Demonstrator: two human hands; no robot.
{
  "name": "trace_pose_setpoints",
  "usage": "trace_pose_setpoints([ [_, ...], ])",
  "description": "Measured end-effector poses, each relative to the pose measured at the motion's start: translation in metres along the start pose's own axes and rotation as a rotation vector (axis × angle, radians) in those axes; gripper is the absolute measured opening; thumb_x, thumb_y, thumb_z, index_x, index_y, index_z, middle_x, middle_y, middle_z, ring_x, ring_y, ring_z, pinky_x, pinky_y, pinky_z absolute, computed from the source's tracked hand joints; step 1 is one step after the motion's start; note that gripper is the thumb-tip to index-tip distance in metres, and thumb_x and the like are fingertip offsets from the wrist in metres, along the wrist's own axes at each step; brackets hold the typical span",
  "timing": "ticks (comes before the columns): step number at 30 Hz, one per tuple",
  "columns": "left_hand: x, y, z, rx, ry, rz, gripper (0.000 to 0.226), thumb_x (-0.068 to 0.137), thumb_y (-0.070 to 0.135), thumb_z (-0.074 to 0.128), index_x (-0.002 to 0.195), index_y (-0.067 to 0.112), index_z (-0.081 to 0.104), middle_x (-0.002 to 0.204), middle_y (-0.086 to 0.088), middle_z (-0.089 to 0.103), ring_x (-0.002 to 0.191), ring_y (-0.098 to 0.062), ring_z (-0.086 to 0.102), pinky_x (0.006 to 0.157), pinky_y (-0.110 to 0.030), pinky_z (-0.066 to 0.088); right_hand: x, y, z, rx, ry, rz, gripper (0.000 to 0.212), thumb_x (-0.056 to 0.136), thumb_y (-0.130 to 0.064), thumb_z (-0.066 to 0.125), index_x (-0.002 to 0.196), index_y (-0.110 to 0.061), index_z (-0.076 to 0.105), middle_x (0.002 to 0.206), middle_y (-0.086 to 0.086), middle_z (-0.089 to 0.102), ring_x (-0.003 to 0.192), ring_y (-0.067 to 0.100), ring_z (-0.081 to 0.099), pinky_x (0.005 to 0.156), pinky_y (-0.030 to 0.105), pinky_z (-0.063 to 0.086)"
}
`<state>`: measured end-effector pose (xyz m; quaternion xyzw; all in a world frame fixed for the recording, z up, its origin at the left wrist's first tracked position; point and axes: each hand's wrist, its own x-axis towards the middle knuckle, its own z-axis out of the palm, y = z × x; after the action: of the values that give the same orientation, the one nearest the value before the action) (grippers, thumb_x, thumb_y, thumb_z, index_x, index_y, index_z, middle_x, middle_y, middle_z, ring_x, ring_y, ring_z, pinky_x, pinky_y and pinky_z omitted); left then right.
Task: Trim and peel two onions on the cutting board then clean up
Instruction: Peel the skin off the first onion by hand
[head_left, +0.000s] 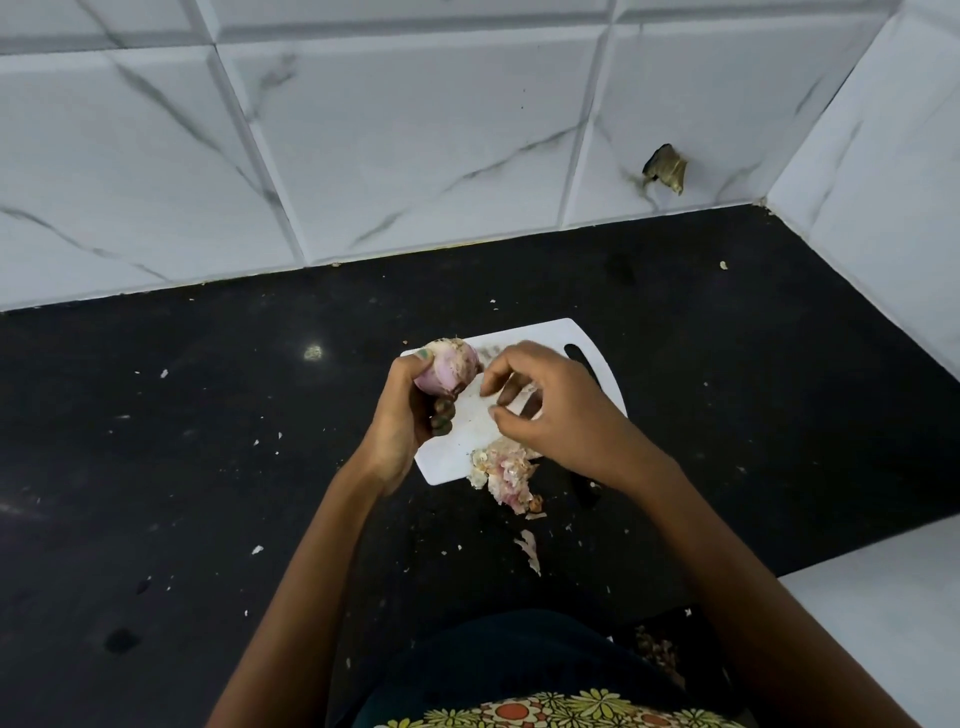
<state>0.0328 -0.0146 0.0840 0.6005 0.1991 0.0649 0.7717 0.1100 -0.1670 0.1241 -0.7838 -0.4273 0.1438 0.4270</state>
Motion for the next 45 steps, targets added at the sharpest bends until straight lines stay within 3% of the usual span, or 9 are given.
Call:
trace_pose_setpoints([
  [4,0.000,0.001,0.000,0.021,-0.022,0.029,0.043,0.081,0.046,0.033,0.080,0.019,0.066,0.062,0.002,0.036,0.056,-0.008,0.030,0.056,-0.027,0.028,0.007,-0.006,-0.001,0.038,0.184,-0.058,0.016,0.084,-0.014,0.071,0.098,-0.014,0.063,0.099,-0.001,0.060,0.082,0.009,0.059,0.064,0.015,0.048],
  [9,0.000,0.002,-0.001,0.079,-0.068,0.066,0.042,0.069,0.058,0.041,0.067,0.025,0.067,0.059,0.005,0.039,0.055,-0.008,0.031,0.056,-0.026,0.030,0.011,-0.007,-0.002,0.008,0.151,-0.064,0.033,0.077,-0.020,0.078,0.107,-0.013,0.066,0.106,-0.001,0.061,0.092,0.010,0.060,0.073,0.025,0.053],
  [18,0.002,0.001,-0.002,0.211,-0.110,0.090,0.062,0.080,0.052,0.036,0.091,-0.006,0.055,0.057,0.008,0.038,0.054,-0.006,0.028,0.054,-0.024,0.029,0.013,-0.009,-0.004,0.013,0.171,-0.086,0.022,0.071,-0.016,0.077,0.087,-0.003,0.068,0.083,0.003,0.068,0.074,0.014,0.065,0.068,0.033,0.055],
  [22,-0.001,0.002,0.002,0.172,-0.067,0.067,0.053,0.071,0.060,0.039,0.086,0.010,0.048,0.062,0.003,0.028,0.056,-0.009,0.024,0.056,-0.027,0.027,0.014,-0.007,-0.004,0.006,0.232,-0.123,0.007,0.078,-0.004,0.069,0.085,-0.001,0.070,0.081,0.004,0.068,0.072,0.012,0.064,0.065,0.031,0.055],
  [28,-0.001,0.007,0.010,0.158,-0.038,0.047,0.050,0.082,0.051,0.029,0.086,0.009,0.055,0.062,0.002,0.024,0.060,-0.015,0.017,0.055,-0.031,0.022,0.009,-0.001,0.008,-0.071,0.254,-0.259,0.023,0.079,-0.015,0.073,0.101,-0.009,0.071,0.100,0.003,0.065,0.091,0.010,0.062,0.072,0.025,0.055],
  [31,-0.001,0.006,0.013,0.106,-0.014,0.014,0.049,0.083,0.052,0.028,0.083,0.010,0.054,0.058,0.006,0.028,0.057,-0.013,0.020,0.055,-0.029,0.023,0.011,0.002,0.014,-0.165,0.326,-0.331,0.019,0.079,-0.014,0.074,0.095,-0.005,0.073,0.096,0.005,0.066,0.088,0.014,0.063,0.073,0.030,0.054],
  [35,-0.002,0.006,0.016,0.008,0.005,-0.024,0.045,0.083,0.053,0.030,0.057,0.023,0.050,0.053,0.008,0.029,0.053,-0.010,0.023,0.049,-0.023,0.029,0.013,0.006,0.018,-0.275,0.431,-0.421,0.012,0.079,-0.013,0.076,0.081,-0.002,0.072,0.085,0.008,0.067,0.078,0.021,0.063,0.067,0.035,0.051],
  [38,-0.001,0.007,0.016,-0.048,0.022,-0.031,0.044,0.083,0.053,0.032,0.062,0.016,0.046,0.054,0.006,0.029,0.052,-0.010,0.022,0.046,-0.022,0.029,0.013,0.006,0.021,-0.301,0.425,-0.423,0.011,0.079,-0.012,0.076,0.077,-0.002,0.070,0.082,0.006,0.065,0.076,0.020,0.060,0.066,0.032,0.050],
  [45,-0.006,0.011,0.019,-0.135,-0.026,-0.005,0.053,0.097,0.036,0.016,0.073,0.009,0.055,0.052,0.005,0.049,0.050,-0.009,0.026,0.047,-0.023,0.024,0.009,-0.006,0.006,0.143,0.407,-0.170,0.007,0.081,-0.004,0.073,0.084,-0.001,0.068,0.086,0.005,0.062,0.074,0.010,0.062,0.064,0.015,0.049],
])
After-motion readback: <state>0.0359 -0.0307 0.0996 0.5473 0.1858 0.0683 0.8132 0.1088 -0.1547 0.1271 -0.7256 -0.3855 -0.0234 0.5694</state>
